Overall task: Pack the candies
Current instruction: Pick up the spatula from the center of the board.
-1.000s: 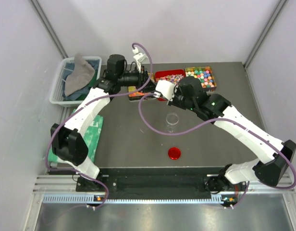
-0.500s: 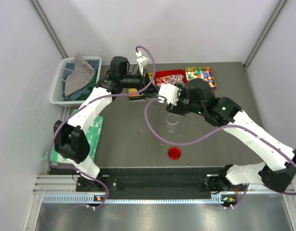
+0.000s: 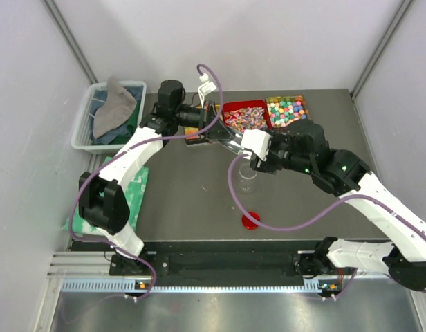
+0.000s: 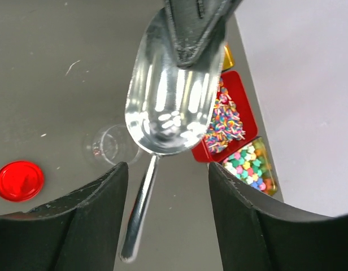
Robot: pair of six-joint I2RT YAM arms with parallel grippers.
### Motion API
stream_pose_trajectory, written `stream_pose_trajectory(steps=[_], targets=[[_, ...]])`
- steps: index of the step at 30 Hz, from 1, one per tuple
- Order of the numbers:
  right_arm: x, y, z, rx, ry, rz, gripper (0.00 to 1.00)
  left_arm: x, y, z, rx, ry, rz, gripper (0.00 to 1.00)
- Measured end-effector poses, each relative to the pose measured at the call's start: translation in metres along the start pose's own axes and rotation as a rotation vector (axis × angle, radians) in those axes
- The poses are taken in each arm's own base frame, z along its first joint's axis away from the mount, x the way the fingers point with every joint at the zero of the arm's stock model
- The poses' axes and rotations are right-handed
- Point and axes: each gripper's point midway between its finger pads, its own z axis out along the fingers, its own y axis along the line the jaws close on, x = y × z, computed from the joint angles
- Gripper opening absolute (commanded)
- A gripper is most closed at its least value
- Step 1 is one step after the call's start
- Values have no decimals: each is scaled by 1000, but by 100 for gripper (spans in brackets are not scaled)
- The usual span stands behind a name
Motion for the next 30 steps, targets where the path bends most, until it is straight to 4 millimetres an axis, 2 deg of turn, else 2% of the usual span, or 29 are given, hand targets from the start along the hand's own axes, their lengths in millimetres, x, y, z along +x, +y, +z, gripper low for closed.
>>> stream_pose_trajectory(steps=[5,11,16,24,30], targets=[[2,5,9,-27,8,6,43,-4,-6,0,28,-5,3,0],[3,5,14,-21,10,31,34,-5,-3,-1,18,-14,-9,0],[4,0,16,12,19,40,34,-7,1,-1,-6,-27,-22,0],[10,-6,24,65,49,33,41,-9,9,-1,-42,-47,-34,0],[11,-9,32,103,86,4,38,-9,14,-3,-60,-58,-51,0]])
